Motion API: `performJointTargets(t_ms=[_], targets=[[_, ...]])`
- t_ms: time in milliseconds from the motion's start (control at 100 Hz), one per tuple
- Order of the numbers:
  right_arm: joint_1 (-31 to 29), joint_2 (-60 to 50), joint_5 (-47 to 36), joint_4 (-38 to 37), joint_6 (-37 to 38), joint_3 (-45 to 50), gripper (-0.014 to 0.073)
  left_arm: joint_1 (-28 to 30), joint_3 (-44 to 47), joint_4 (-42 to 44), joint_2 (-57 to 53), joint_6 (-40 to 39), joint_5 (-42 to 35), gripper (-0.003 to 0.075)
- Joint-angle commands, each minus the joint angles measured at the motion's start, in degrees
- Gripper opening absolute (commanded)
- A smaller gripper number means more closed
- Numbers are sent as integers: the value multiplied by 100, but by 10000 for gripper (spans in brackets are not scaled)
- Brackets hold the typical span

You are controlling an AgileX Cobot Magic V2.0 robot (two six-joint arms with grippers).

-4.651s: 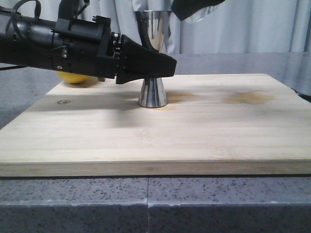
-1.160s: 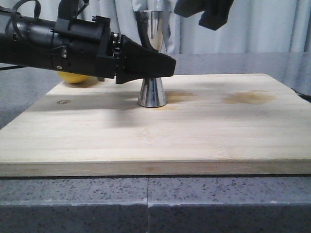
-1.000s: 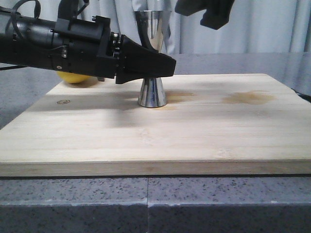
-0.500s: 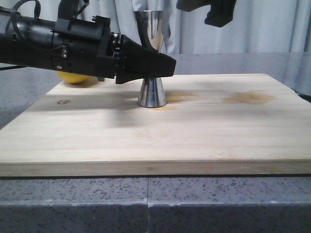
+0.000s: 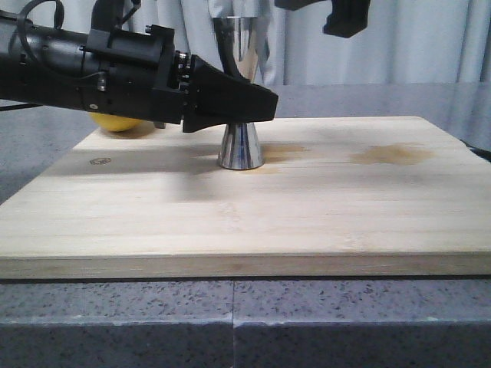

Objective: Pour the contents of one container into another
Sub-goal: 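Tilt the beaker with the right gripper, pouring liquid into the jigger cup, then carry the beaker back with the right gripper and set it on the board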

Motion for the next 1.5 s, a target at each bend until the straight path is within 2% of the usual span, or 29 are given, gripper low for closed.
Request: performJointTargets(t_ms=[0, 720, 1010, 1110, 1300, 1490], targets=[[19, -182, -231, -233, -27, -227, 277, -37, -154, -453, -256, -35, 606, 41], [19, -182, -230, -769, -27, -227, 277, -37, -154, -453, -256, -35, 606, 41], [19, -182, -230, -770, -27, -227, 277, -37, -154, -453, -256, -35, 606, 41], [19, -182, -230, -570, -17, -227, 277, -37, -154, -453, -256, -35, 606, 41], [19, -182, -216, 660, 143, -227, 277, -37, -154, -453, -256, -35, 606, 41], [-51, -182, -180, 778, 824, -227, 277, -37, -154, -453, -256, -35, 606, 41]])
